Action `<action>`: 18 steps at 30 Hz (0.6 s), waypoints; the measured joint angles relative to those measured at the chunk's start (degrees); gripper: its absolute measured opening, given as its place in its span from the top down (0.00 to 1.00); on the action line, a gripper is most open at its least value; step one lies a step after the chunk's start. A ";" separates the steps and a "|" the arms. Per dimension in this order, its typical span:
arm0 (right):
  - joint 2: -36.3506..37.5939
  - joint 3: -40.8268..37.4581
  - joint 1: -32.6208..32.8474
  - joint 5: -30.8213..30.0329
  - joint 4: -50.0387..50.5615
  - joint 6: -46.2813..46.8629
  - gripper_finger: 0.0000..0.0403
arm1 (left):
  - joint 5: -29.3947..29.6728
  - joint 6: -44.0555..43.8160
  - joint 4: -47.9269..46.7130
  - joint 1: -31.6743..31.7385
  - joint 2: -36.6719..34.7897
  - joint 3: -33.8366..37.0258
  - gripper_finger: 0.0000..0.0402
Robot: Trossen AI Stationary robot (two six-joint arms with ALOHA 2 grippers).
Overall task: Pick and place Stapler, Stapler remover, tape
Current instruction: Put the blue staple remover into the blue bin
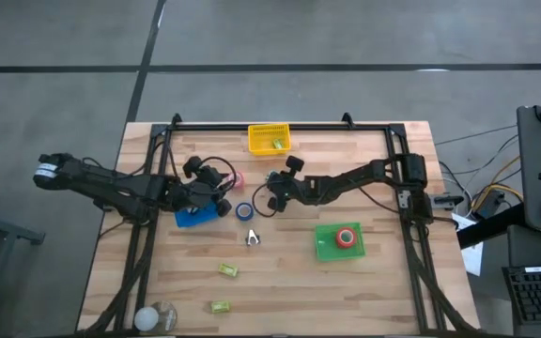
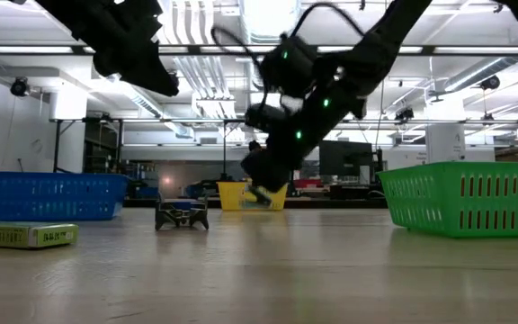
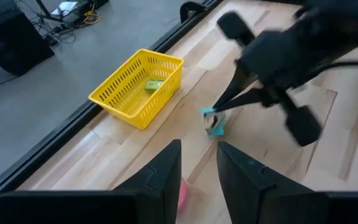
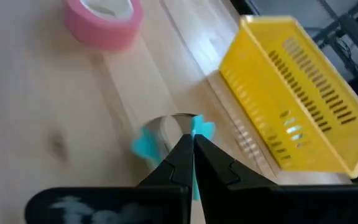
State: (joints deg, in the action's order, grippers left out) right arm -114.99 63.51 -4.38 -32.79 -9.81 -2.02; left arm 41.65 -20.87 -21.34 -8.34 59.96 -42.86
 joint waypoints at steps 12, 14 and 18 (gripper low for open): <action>16.47 -0.58 5.43 9.45 6.38 -0.04 0.98 | -0.73 7.77 3.18 -0.07 0.11 1.10 0.74; 19.74 -0.96 6.22 14.72 6.45 0.42 0.98 | -2.72 9.37 5.50 -0.12 0.11 1.48 0.74; 25.42 -1.55 8.12 21.49 6.43 2.01 0.98 | -9.50 16.05 13.05 -0.85 0.11 2.94 0.74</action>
State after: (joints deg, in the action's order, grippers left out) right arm -89.58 61.95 3.73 -11.30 -3.38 -0.01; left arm 32.15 -4.83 -8.30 -9.18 60.07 -39.92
